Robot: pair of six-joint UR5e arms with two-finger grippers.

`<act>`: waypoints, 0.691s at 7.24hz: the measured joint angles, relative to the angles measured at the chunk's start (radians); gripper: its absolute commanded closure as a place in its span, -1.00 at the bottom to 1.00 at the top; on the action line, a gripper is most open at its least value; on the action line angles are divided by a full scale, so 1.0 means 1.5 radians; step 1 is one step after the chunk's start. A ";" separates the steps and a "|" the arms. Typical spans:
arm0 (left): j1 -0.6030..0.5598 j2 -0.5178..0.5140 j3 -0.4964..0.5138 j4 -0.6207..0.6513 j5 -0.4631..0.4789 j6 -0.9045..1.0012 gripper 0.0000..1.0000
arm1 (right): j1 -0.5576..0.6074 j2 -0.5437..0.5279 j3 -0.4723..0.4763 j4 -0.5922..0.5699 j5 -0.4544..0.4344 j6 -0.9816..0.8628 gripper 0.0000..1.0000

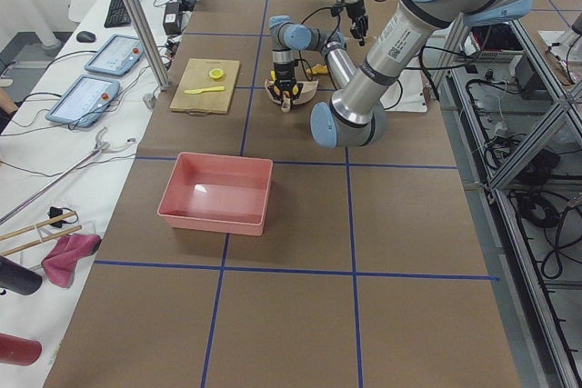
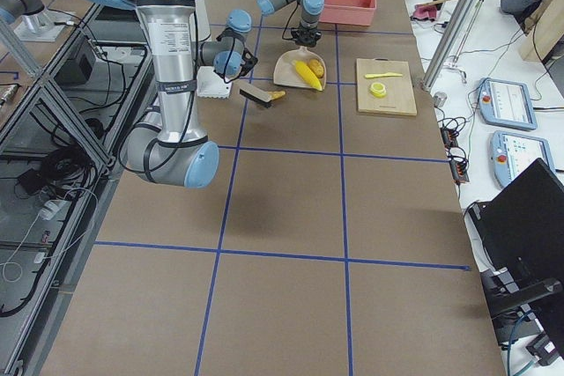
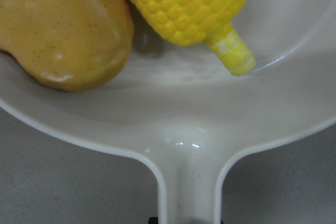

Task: Sweep and dump trash into bin
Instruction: 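Pull the brush back toward the robot past the ginger root with the right gripper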

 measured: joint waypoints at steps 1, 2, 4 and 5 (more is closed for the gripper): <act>0.002 0.000 0.000 0.000 0.002 0.000 1.00 | -0.014 0.001 -0.001 0.000 -0.003 0.022 1.00; 0.006 -0.001 0.000 0.000 0.004 0.000 1.00 | -0.025 0.003 -0.004 0.000 -0.005 0.043 1.00; 0.022 -0.001 0.002 -0.001 0.015 0.000 1.00 | -0.043 0.007 -0.012 0.000 -0.012 0.076 1.00; 0.030 -0.001 0.003 -0.001 0.019 -0.001 1.00 | -0.051 0.011 -0.022 0.000 -0.016 0.082 1.00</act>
